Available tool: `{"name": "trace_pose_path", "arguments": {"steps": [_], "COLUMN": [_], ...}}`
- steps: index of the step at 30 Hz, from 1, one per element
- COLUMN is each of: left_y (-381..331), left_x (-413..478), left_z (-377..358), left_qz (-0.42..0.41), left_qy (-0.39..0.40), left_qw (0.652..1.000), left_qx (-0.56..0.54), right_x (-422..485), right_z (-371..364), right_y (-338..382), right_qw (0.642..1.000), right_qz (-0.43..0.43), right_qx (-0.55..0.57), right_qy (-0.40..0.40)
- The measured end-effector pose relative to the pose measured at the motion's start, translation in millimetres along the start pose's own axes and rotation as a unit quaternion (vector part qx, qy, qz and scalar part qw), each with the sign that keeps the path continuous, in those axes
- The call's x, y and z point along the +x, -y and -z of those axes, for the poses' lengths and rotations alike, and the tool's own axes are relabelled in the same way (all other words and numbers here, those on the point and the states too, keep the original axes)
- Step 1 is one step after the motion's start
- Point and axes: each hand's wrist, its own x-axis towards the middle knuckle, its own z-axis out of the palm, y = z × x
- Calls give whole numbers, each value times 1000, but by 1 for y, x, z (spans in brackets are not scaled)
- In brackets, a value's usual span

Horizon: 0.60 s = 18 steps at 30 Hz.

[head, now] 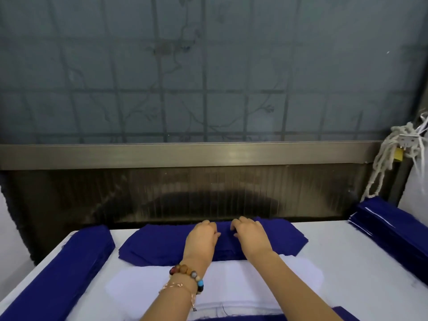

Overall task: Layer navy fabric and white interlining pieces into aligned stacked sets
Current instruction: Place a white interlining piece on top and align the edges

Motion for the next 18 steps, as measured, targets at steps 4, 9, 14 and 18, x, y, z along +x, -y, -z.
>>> {"name": "trace_pose_path", "arguments": {"steps": [4, 9, 14, 18], "left_y": [10, 13, 11, 7], "left_x": [11, 15, 13, 8], "left_z": [-12, -29, -31, -27], "left_qz": [10, -30, -73, -109], "left_qy": [-55, -63, -94, -119], "left_qw": [997, 997, 992, 982], "left_qx": [-52, -34, 33, 93], "right_x": [7, 9, 5, 1], "right_z": [-10, -19, -20, -19], "right_y": [-2, -6, -2, -2], "right_qw": [999, 998, 999, 996], "right_qz": [-3, 1, 4, 25], "right_qx": [42, 50, 14, -34], "right_qy": [-17, -32, -53, -82]}}
